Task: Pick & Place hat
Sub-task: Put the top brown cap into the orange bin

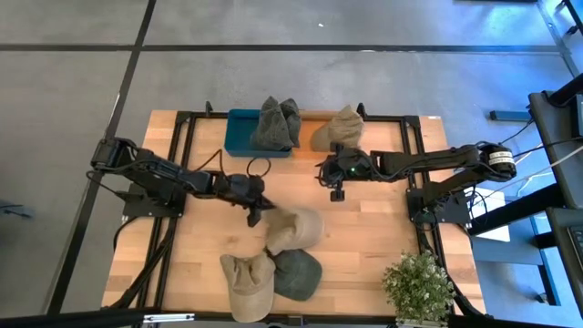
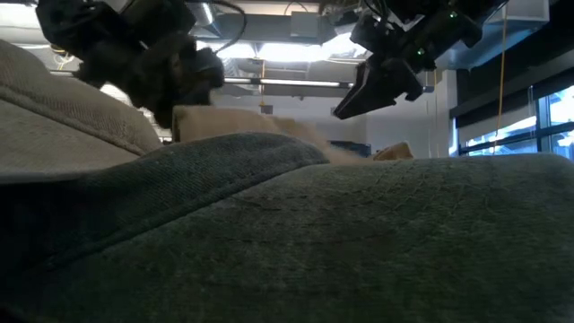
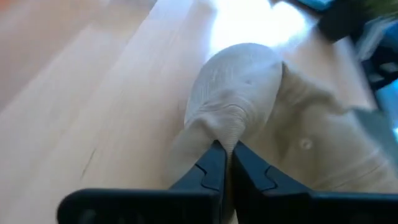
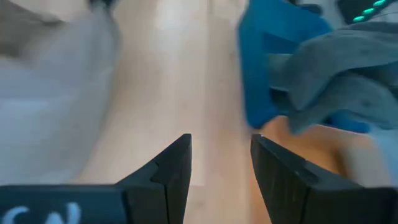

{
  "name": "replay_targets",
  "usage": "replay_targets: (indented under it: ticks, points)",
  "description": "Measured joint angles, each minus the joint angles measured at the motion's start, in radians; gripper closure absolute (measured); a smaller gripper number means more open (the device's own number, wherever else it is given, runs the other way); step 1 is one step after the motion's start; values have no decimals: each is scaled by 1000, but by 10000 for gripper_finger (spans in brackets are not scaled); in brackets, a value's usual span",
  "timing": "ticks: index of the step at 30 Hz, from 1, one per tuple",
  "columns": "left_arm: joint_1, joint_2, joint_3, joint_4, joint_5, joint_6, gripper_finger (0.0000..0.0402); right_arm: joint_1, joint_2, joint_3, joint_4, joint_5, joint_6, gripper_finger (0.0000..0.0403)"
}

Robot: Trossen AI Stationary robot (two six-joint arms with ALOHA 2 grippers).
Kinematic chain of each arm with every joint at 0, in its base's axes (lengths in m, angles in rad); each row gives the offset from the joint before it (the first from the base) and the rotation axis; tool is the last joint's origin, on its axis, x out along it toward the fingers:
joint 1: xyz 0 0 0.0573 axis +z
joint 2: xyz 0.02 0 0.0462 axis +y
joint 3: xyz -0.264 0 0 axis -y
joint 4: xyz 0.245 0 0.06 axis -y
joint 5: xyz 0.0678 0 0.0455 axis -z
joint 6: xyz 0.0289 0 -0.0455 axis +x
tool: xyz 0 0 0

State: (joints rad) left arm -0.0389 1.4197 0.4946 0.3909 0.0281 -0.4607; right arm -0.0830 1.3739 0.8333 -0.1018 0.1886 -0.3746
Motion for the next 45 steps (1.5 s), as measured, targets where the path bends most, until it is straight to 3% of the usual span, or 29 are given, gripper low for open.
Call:
replay_targets:
  ticks: [4,11,18,22,26,28,33,37,45]
  points:
    - [53,0,31,65,80,112,395,0,-2,0,6,53,-30,237]
    - [104,0,158,61,60,337,396,3,-2,0,20,54,26,237]
    - [122,0,293,-236,104,535,397,3,-43,57,5,22,155,237]
    - [111,0,334,-274,119,660,397,-7,-64,100,1,-98,273,237]
    - [97,0,374,-306,119,763,397,-18,-69,122,1,-77,296,237]
    - [97,0,386,-329,114,810,397,-19,-69,122,-12,-89,384,237]
    - [97,0,409,-373,112,900,397,-18,-43,121,-112,-340,520,237]
    - [97,0,410,-373,110,944,397,-19,-4,121,-96,-538,579,237]
    - [74,0,410,-352,82,1026,396,-20,66,121,-98,-572,581,237]
